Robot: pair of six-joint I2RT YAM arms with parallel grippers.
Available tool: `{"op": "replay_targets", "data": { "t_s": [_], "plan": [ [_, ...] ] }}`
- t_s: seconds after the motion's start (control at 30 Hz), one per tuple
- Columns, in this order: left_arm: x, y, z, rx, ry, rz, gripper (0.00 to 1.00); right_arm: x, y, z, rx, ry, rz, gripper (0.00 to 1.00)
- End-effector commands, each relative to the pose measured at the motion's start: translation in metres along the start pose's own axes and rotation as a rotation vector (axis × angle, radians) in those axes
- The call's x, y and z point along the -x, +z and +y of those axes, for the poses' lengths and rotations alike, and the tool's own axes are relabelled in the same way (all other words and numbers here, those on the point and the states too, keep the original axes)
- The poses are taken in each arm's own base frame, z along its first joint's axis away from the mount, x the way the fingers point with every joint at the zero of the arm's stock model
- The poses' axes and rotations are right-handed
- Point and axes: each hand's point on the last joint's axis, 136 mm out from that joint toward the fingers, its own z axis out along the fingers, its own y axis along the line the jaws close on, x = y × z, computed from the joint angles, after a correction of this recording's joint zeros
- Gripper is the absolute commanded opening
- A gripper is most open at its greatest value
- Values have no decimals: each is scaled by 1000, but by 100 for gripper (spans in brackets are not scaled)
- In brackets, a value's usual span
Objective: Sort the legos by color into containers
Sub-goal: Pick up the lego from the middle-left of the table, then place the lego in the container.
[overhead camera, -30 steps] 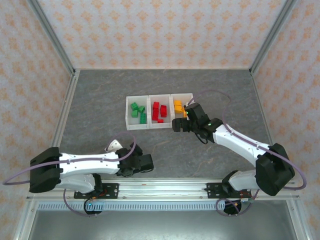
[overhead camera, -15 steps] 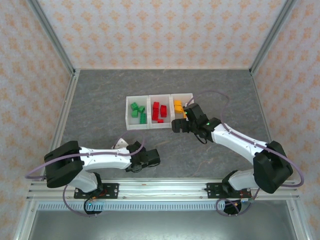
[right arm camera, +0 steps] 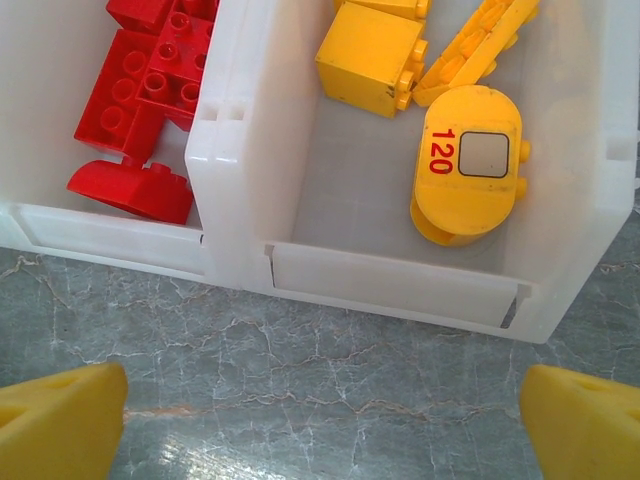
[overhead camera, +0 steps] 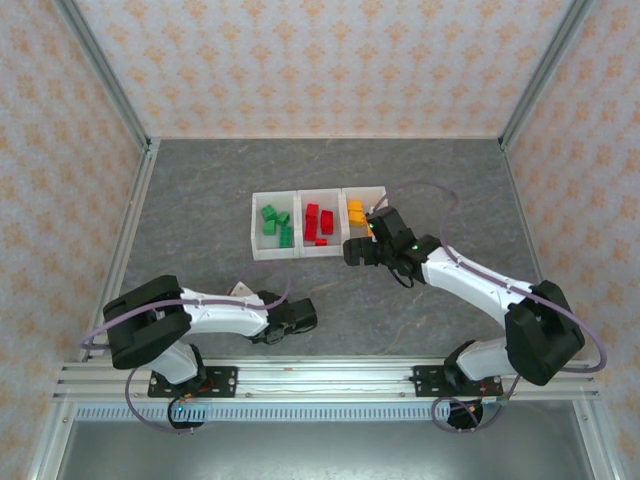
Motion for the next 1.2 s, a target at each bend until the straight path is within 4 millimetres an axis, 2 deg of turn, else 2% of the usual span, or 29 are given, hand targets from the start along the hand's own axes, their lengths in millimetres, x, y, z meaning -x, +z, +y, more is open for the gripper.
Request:
{"op": "replay_targets", "data": {
  "t_s": [0.0,0.13,0.2,0.33,0.5,0.6,0.67,0.8,0.97,1.1,1.17],
  "plan": [
    [-12,8,-15,-42,-33,35,31,9,-3,-6,-42,-2,-14,100],
    [-12,7,-23,-42,-1,33,23,7,-1,-8,-51,-5,-5,100],
    [-11,4,-34,-71,38,27,19,7,-1,-8,-52,-4,-6,100],
    [4,-14,-55,-106,101,-25,8,7,0,-9,-59,-5,-4,100],
    [34,-51,-109,-262,242,-82,10,14,-5,-13,-87,1,-26,100],
    [45,-59,-143,-331,378,-16,11,21,-11,-14,-103,5,-48,100],
    [67,-59,-155,-323,428,-17,11,27,-16,-16,-121,9,-66,100],
    [108,-40,-173,-276,519,-25,13,39,-31,-27,-176,41,-129,100],
    [144,-3,-199,-223,589,33,14,55,-68,-50,-275,108,-273,100],
    [155,24,-215,-203,616,70,14,61,-99,-68,-345,137,-360,100],
    [153,34,-222,-201,637,90,13,61,-109,-72,-350,147,-383,100]
  ]
}}
